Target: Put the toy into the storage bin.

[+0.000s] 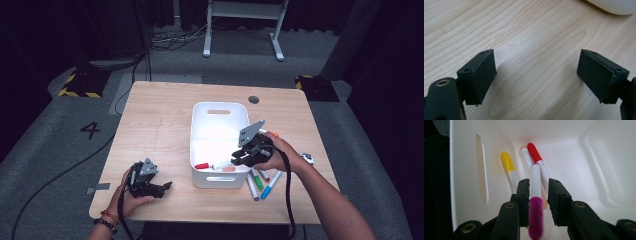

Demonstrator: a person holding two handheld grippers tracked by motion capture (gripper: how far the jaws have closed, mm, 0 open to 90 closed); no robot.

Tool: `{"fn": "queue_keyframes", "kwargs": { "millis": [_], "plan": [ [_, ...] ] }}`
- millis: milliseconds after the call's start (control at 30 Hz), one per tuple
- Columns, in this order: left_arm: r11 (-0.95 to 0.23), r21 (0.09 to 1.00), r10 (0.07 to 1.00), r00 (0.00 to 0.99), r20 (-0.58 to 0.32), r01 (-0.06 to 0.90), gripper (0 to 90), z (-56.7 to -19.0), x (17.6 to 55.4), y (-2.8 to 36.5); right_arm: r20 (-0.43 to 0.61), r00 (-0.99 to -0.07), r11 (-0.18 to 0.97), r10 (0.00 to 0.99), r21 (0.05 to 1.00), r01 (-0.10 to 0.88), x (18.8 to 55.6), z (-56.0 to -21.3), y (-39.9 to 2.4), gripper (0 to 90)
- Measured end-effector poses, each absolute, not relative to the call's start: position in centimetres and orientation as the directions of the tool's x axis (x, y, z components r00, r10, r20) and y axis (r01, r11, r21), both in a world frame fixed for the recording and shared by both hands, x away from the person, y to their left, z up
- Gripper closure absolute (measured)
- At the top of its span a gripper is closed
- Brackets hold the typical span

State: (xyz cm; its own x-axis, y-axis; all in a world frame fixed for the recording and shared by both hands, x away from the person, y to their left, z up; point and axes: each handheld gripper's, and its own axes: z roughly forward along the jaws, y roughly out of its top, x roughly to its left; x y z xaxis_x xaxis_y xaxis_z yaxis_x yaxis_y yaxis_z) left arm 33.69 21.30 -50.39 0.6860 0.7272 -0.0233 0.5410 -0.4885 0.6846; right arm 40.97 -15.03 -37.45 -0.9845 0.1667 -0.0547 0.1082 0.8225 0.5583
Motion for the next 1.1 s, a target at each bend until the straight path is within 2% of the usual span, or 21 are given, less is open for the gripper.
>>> {"fn": "queue_keyframes", "kwargs": {
  "millis": [400,733,900,1100],
  "plan": [
    [-0.488,0.684,0.727,0.686,-0.024,0.542,15.9,-50.4,33.7,21.3,-0.084,-0.965,0.726,0.249,0.675,0.129,40.2,-36.4,-17.9,59.5],
    [-0.484,0.686,0.728,0.685,-0.03,0.544,15.8,-50.4,33.7,21.2,-0.097,-0.91,0.56,0.403,0.813,0.162,36.8,-35.2,-24.4,52.7],
    [-0.484,0.686,0.727,0.686,-0.031,0.543,15.8,-50.4,33.7,21.2,-0.081,-0.893,0.531,0.442,0.826,0.188,35.2,-37.1,-27.7,48.7],
    [-0.483,0.687,0.728,0.685,-0.03,0.543,15.8,-50.5,33.7,21.2,-0.035,-0.899,0.563,0.437,0.789,0.244,34.8,-41.9,-29.6,43.2]
  ]
}}
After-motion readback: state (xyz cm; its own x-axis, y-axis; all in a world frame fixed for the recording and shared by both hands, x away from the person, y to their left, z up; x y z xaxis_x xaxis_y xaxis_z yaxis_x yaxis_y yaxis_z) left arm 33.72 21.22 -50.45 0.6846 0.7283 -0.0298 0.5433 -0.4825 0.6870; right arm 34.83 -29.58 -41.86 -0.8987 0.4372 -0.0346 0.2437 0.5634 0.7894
